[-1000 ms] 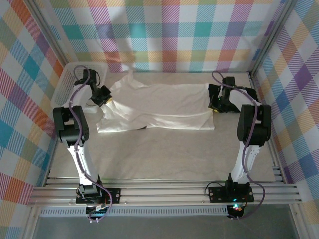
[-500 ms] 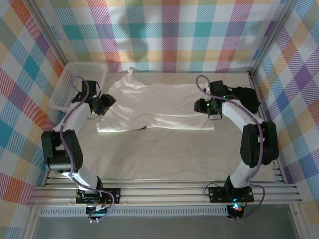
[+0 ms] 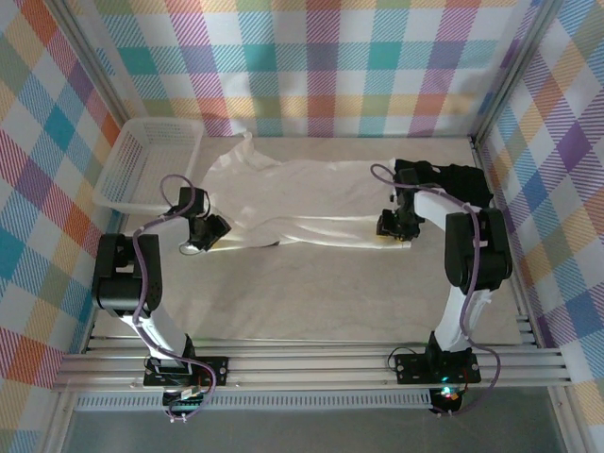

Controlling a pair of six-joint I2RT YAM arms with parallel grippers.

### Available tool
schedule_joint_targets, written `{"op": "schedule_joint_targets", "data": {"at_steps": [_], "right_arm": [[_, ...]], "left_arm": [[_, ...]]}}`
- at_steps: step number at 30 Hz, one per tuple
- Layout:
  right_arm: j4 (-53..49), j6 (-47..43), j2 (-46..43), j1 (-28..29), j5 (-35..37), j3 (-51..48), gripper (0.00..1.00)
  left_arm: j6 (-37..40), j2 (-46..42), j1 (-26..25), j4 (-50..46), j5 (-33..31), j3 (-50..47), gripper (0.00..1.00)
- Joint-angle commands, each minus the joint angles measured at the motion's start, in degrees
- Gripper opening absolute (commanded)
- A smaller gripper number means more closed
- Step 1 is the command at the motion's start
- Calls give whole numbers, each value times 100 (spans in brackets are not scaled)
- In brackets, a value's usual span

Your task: Fold the inside-out t-shirt

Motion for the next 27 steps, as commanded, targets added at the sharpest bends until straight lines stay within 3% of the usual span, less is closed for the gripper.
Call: {"op": "schedule_joint_targets", "data": {"at_steps": [1, 6, 12, 16, 22, 27], "right_arm": [[-615, 123, -7, -295, 80, -438, 52], [-577, 200, -349, -638, 5, -889, 66], [-566, 402, -991, -817, 54, -1398, 68], [-371, 297, -1830, -684, -174, -1620, 69], [975, -666, -2956, 882, -717, -1754, 69], [2237, -1515, -2375, 2529, -719, -1370, 69]], "left_arm": [[61, -12, 34, 197, -288, -476, 46], [-42, -609, 14, 317, -52, -1365, 45], [-328, -1593, -286, 257, 399, -2359, 46], [-393, -2348, -351, -47, 466, -2391, 47], [-137, -3252, -327, -720, -85, -1869, 51], [-114, -2906, 7, -581, 169, -1809, 51]]}}
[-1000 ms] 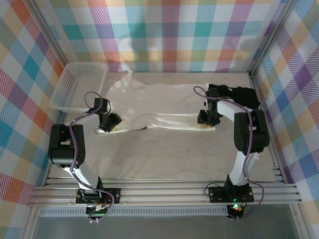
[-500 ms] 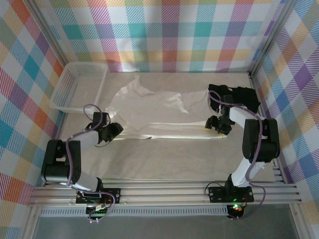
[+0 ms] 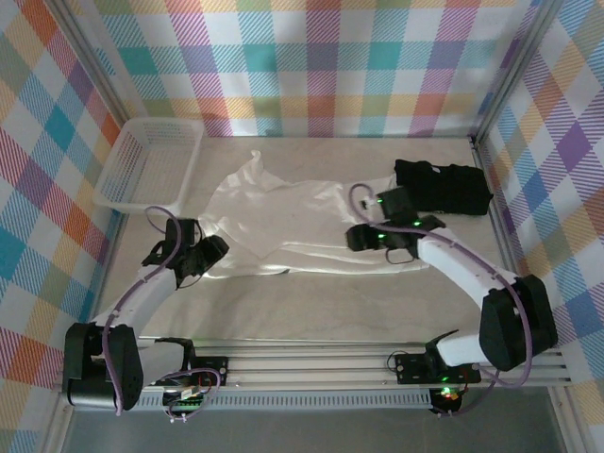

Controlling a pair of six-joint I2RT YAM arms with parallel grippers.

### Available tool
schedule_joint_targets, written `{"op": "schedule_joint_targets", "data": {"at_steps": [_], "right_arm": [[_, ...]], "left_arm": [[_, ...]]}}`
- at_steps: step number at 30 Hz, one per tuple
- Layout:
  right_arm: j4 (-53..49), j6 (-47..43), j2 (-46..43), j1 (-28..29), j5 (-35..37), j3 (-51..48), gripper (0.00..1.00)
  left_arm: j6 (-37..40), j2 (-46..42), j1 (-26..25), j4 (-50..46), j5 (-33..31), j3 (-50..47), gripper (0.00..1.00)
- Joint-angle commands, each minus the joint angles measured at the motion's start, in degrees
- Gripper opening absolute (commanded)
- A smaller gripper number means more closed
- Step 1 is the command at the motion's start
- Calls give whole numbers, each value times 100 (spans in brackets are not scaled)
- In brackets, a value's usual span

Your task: Fold the inside-out t-shirt

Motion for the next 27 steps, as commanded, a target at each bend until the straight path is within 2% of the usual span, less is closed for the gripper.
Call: {"op": "schedule_joint_targets", "data": {"at_steps": [1, 4, 7, 13, 18, 21, 27], "right_arm": [[1033, -1006, 720, 865, -61, 441, 69], [1186, -1707, 1698, 1537, -9, 1228, 70], [1101, -2059, 2641, 1908, -120, 2037, 70], [690, -2510, 3879, 2336, -334, 3158, 70], [521, -2542, 4423, 2367, -215, 3613, 67], [497, -2519, 4583, 2367, -65, 3777, 60], [584, -2435, 4728, 2343, 204, 3923, 31]], "left_arm": [[88, 371, 299, -118, 184, 52, 50], [48, 736, 515, 299, 403, 17, 49], [61, 922, 644, 465, 370, -90, 48], [60, 805, 735, 538, 253, -409, 48], [92, 669, 734, 518, 224, -554, 48], [130, 671, 733, 497, 209, -589, 48], [140, 711, 736, 536, 227, -616, 48]]}}
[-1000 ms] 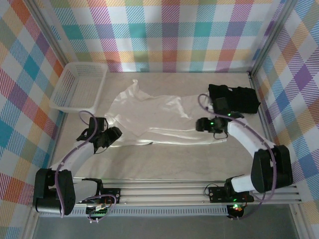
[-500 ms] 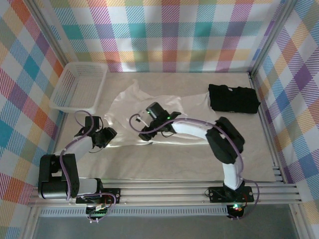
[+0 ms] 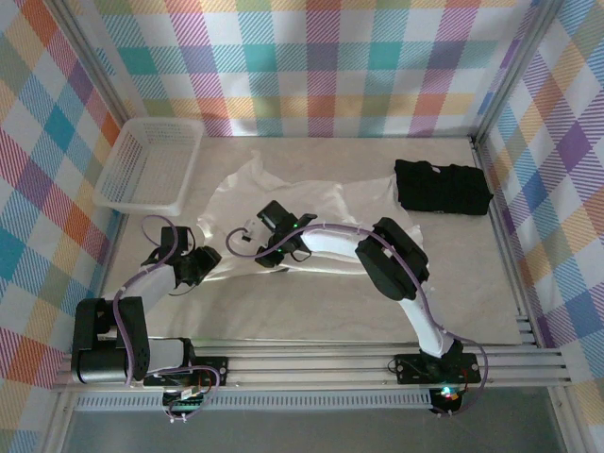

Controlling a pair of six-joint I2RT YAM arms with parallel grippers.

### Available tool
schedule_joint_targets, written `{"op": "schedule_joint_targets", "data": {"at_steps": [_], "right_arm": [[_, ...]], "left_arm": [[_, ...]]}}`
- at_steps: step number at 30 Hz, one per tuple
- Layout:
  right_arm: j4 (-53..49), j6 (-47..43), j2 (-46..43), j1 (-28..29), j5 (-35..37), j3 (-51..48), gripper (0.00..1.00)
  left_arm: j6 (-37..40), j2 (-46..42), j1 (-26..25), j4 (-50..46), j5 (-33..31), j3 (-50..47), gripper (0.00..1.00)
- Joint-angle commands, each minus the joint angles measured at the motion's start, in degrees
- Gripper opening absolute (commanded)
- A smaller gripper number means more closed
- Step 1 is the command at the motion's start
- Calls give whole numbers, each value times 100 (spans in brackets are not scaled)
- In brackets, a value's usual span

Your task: Fold the inside-out t-shirt

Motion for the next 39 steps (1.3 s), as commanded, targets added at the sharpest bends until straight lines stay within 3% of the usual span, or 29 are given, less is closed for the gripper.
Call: {"op": "schedule_joint_targets", "data": {"at_steps": [1, 9, 16, 24, 29, 31, 34, 39], "right_arm": [[32, 19, 107, -40, 163, 218, 27], [1, 456, 32, -246, -252, 306, 22], [61, 654, 4, -353, -368, 301, 0], [247, 1800, -232, -854, -381, 308, 0], [-83, 2585, -16, -1261, 152, 516, 0], [-248, 2831, 138, -1410, 222, 656, 8], [-343, 2873, 321, -1520, 153, 859, 38], [-495, 2704, 27, -1692, 269, 804, 46]], "left_arm": [[128, -14, 102, -67, -38, -113, 48], [160, -17, 105, -50, -67, -173, 48], [191, -8, 109, -32, -67, -175, 48], [193, -33, 109, -39, -76, -192, 48], [210, -43, 108, -50, -76, -192, 48], [217, -51, 110, -59, -103, -192, 48], [227, -52, 110, -76, -120, -168, 48], [244, -96, 106, -120, -122, -113, 48]]}}
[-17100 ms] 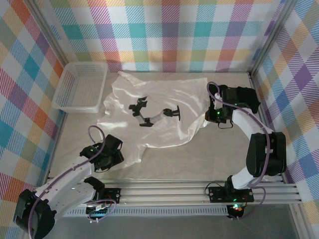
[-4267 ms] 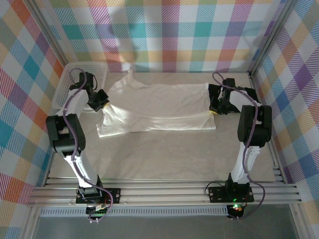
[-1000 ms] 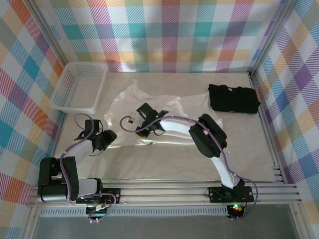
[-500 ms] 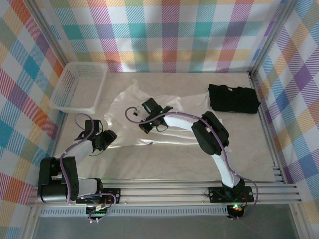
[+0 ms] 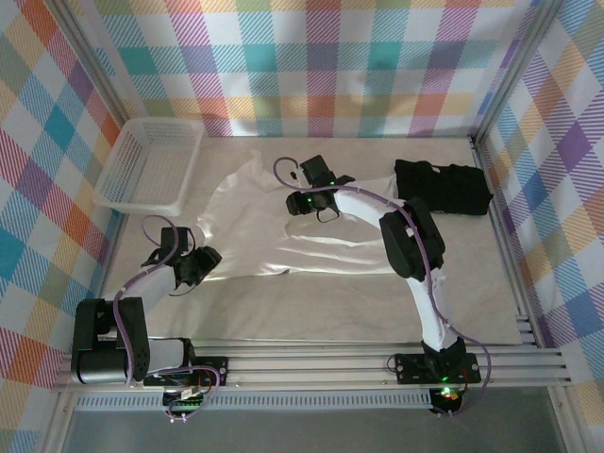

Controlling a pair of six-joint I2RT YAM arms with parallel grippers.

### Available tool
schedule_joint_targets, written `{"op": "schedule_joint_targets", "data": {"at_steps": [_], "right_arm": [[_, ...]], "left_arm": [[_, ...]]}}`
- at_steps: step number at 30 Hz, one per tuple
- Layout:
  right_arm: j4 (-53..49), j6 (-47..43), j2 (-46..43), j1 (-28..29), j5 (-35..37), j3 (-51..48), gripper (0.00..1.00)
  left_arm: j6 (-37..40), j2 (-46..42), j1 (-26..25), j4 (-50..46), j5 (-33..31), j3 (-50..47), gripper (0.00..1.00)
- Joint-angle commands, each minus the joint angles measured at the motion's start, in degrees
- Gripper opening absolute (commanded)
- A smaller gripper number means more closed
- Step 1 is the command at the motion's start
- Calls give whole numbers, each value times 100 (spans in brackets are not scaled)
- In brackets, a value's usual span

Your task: Fold the inside-out t-shirt

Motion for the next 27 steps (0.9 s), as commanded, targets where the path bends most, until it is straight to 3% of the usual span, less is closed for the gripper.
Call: {"op": "schedule_joint_targets", "data": {"at_steps": [1, 8, 13, 19, 23, 27], "right_arm": [[-284, 27, -326, -68, 70, -147, 47], [-475, -138, -2248, -298, 382, -2307, 50], [-1024, 276, -3245, -1021, 488, -3683, 52], [-1422, 817, -3167, -2060, 170, -4054, 51], [-1813, 989, -2824, -2252, -68, -4069, 49], [-2015, 1114, -2833, -2279, -452, -4386, 47]], "left_arm": [[146, -99, 100, -192, -120, -64, 49], [68, -811, 86, -469, -113, 68, 51], [25, -1301, -176, -213, 28, 151, 53], [-14, -19, -775, 196, 295, 795, 54], [-40, 637, -788, 262, -8, 874, 53], [9, 690, -736, 109, -276, 491, 52]]}}
